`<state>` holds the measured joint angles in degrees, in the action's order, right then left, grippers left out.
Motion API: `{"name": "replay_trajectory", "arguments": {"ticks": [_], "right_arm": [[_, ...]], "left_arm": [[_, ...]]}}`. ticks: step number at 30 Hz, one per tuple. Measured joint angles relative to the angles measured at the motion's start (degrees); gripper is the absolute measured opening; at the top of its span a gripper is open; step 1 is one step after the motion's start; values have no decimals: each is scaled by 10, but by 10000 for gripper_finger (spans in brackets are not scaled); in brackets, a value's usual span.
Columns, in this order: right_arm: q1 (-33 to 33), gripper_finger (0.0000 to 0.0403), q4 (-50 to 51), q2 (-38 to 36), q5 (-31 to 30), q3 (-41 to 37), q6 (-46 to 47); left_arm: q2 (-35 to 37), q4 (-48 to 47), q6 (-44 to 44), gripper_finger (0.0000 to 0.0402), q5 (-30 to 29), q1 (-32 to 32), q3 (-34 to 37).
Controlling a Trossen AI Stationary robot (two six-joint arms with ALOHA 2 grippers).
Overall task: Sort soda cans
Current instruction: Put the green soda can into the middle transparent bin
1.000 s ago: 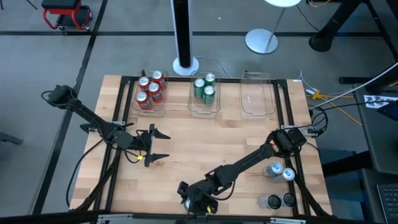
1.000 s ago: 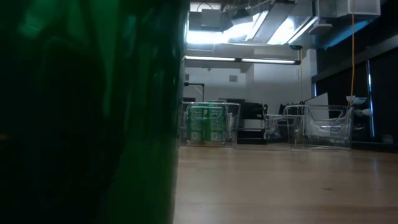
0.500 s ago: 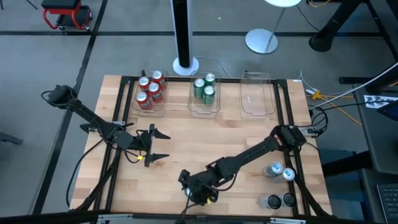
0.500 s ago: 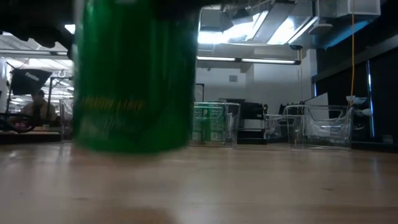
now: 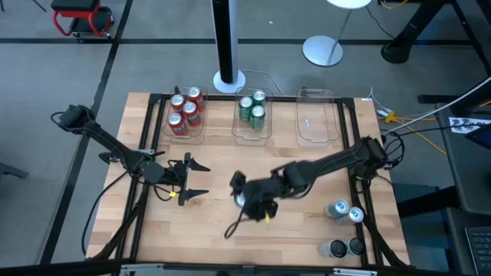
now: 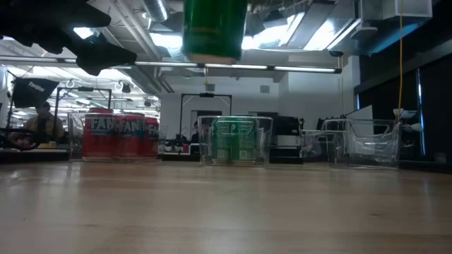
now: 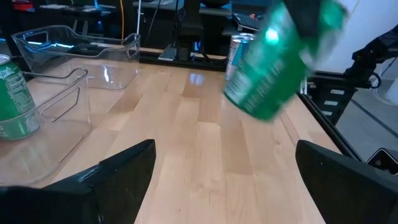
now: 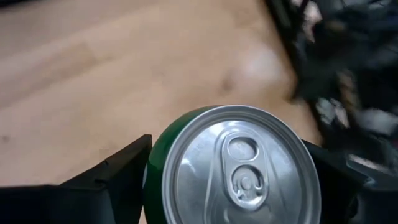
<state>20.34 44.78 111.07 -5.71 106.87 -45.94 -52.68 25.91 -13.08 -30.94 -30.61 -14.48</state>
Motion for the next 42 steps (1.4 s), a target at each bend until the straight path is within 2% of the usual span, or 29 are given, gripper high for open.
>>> {"name": "replay_trajectory", "arguments": {"ticks": [10,22,27,32,42], "right_arm": [[-119,315,26,-66,-18,1,-41],[-290,315,16,-63,9,-4,-67],[-344,315,-31,-64,65,-57,-66],[-382,315,-135,-63,96,-130,-48],[-398,315,-238,-63,114,-218,-36]], "left_arm": [[0,0,0,375,0,0,0],[0,0,0,375,0,0,0],[0,0,-4,375,0,0,0],[0,0,-4,375,0,0,0],[0,0,9,375,0,0,0]]}}
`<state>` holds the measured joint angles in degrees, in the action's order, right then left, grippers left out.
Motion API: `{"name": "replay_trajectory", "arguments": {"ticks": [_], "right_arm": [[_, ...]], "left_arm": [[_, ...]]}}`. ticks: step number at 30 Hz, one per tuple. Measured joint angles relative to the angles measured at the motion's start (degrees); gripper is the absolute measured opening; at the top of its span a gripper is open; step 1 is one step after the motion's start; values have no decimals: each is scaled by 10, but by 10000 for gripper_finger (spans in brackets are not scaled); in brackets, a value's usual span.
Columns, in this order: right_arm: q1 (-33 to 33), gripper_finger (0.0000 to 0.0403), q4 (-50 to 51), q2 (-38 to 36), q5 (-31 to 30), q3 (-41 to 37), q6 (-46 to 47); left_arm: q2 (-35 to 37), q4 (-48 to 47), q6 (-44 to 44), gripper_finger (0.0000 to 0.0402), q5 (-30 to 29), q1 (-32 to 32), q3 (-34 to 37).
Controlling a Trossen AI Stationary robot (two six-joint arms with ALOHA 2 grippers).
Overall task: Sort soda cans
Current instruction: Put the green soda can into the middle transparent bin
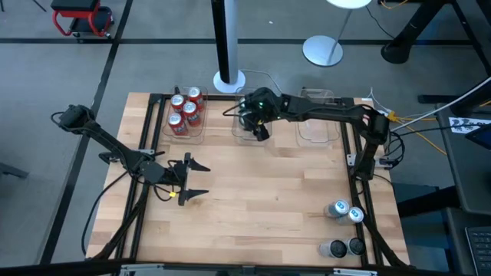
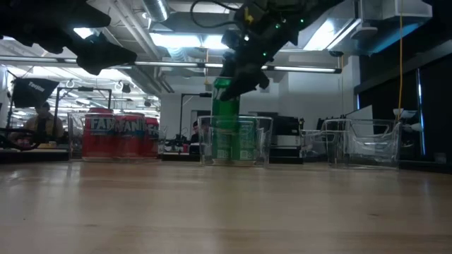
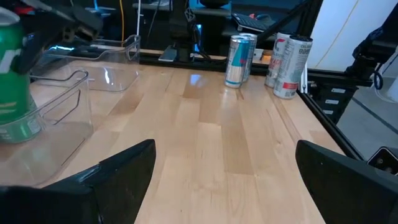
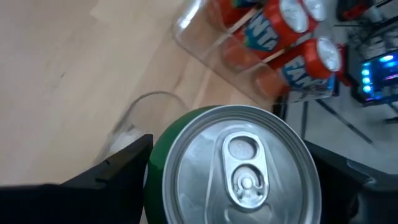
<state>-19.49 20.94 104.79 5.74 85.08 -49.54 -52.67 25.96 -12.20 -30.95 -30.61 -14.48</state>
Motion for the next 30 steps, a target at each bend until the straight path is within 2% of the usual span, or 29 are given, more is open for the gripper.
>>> {"name": "replay_trajectory", "arguments": {"ticks": [9,16,26,30], "right_arm": [[-3,315,-67,18,-7,-45,13],[-5,315,-105,65,-1,-46,24],[-11,314,-118,80,4,-44,34],[-11,337,-118,81,3,-43,34]], "left_arm": [[0,3,3,375,0,0,0],[0,2,3,375,-2,0,-1],[0,2,3,375,-2,0,-1],[0,2,2,375,-2,0,-1]]}}
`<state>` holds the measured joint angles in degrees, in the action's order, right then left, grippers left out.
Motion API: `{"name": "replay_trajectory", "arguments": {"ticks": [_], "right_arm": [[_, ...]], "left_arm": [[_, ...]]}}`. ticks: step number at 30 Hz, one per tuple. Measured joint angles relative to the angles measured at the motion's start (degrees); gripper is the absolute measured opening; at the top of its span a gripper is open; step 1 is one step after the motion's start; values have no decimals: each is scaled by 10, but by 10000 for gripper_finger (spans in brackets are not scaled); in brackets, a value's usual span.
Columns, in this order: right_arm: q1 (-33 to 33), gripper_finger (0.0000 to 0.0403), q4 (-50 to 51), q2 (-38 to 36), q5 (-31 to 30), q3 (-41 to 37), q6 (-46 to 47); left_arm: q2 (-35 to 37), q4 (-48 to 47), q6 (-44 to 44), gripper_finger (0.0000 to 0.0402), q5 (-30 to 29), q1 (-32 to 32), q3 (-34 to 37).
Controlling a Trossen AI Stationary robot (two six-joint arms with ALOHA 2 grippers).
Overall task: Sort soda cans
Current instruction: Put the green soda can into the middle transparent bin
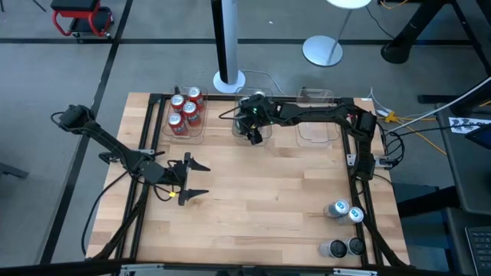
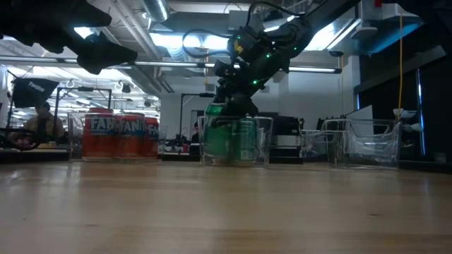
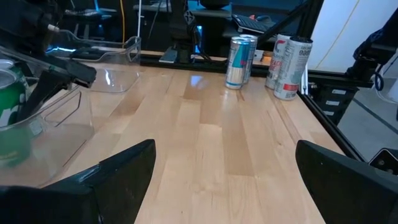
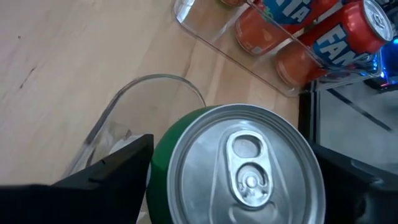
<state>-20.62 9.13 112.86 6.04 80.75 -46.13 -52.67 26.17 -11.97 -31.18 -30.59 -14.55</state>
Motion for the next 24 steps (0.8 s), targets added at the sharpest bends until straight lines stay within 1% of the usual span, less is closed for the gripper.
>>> {"name": "replay_trajectory", "arguments": {"ticks": [3,9,12,19,24], "right_arm": [[0,348,0,0,-3,0,1],[0,333,0,1,-11,0,-5],[0,333,1,1,-16,0,-6],[1,356,2,1,-39,0,-4],[0,361,1,2,-41,-1,0]], "left_arm": [[0,0,0,375,0,0,0],[0,0,0,375,0,0,0],[0,0,0,375,0,0,0],[0,0,0,375,0,0,0],[0,0,0,375,0,0,0]]}}
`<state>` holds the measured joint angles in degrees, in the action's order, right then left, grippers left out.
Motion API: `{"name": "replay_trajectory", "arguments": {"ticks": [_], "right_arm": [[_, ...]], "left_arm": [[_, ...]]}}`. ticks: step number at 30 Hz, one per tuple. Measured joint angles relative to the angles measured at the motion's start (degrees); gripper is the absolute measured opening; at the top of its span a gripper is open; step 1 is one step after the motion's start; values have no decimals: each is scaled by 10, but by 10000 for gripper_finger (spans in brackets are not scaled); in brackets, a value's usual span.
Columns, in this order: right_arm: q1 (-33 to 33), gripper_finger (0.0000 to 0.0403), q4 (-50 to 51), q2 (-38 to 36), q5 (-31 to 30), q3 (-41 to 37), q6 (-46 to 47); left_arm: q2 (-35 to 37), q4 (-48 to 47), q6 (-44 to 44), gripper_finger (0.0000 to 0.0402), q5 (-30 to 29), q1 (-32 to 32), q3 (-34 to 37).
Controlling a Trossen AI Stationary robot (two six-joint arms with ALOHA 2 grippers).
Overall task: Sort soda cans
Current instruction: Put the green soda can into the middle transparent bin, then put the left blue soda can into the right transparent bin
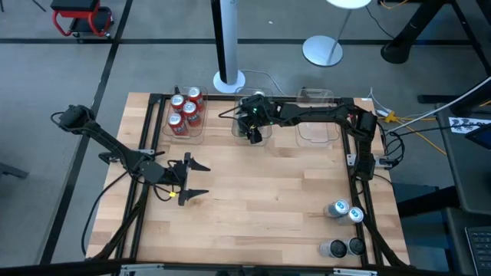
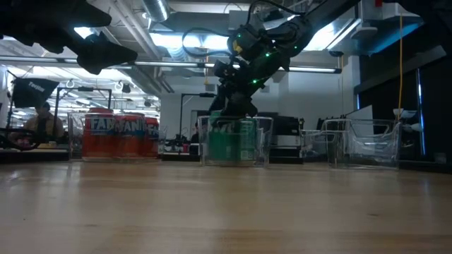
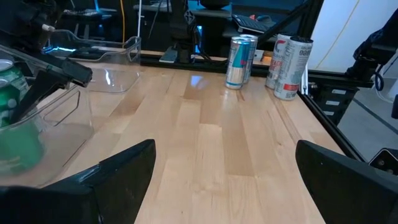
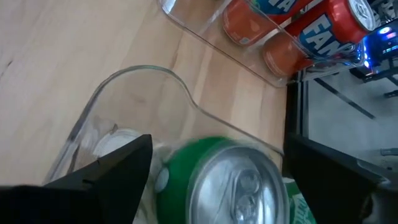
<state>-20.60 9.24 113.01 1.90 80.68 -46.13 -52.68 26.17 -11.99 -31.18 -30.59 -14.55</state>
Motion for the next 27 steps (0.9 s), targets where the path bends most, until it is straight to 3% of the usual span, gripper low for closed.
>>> {"name": "replay_trajectory", "arguments": {"ticks": [10,16,23,27], "right_arm": [[0,362,1,-4,14,4,-25],[16,363,59,-36,-4,42,-56],[64,363,260,-89,2,122,-58],[114,363,387,-128,-26,169,-53]], "left_arm": [[0,0,0,375,0,0,0],[0,-1,0,375,0,0,0],[0,-2,0,375,0,0,1],[0,-2,-3,375,0,0,1]]}}
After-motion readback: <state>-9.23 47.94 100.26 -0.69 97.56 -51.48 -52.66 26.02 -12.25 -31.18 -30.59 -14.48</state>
